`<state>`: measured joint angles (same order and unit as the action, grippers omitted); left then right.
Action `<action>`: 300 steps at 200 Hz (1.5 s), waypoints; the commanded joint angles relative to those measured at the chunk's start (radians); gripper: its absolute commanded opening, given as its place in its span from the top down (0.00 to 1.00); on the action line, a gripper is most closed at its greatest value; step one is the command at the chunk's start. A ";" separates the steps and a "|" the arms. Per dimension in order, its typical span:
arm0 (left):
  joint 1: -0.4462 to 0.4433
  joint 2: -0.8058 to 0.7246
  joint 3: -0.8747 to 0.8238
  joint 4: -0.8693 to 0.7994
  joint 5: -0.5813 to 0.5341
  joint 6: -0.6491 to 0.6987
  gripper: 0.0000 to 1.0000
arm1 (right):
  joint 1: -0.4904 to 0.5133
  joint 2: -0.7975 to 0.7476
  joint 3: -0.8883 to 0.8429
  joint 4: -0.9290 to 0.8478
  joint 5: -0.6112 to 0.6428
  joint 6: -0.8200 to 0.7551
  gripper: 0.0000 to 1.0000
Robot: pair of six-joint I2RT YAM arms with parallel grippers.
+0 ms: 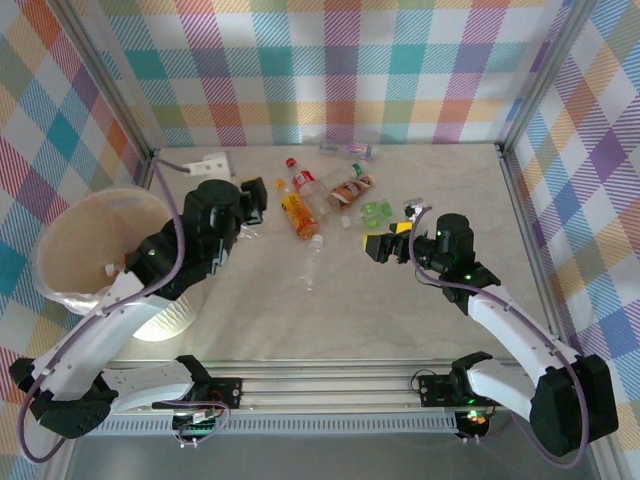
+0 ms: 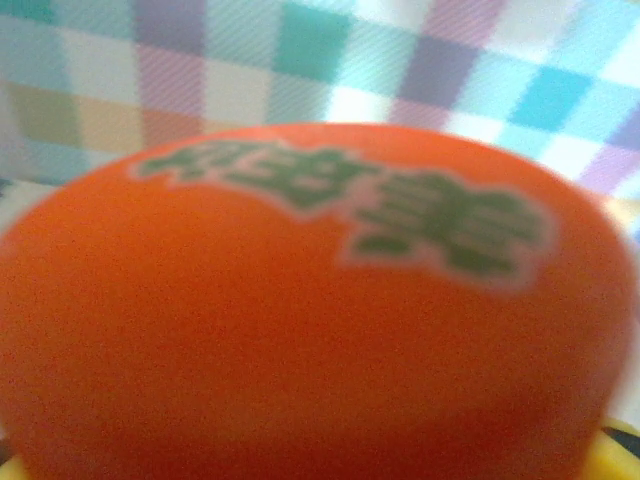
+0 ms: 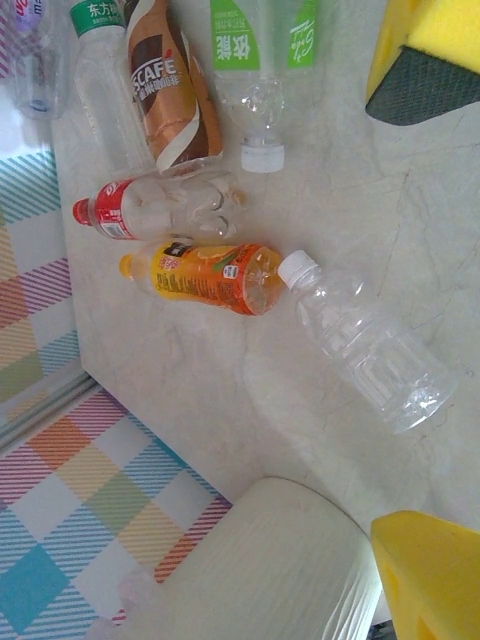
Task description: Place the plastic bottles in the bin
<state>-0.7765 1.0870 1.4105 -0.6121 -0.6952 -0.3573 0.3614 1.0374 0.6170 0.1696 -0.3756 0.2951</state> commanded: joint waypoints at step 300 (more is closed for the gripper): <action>1.261 0.004 -0.021 -0.304 0.836 -0.151 0.29 | 0.005 -0.017 -0.035 0.065 -0.006 -0.037 0.00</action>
<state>0.4618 1.1187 1.3956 -0.9325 0.1337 -0.5079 0.3614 1.0367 0.5961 0.2001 -0.3775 0.2752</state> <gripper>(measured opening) 0.667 0.996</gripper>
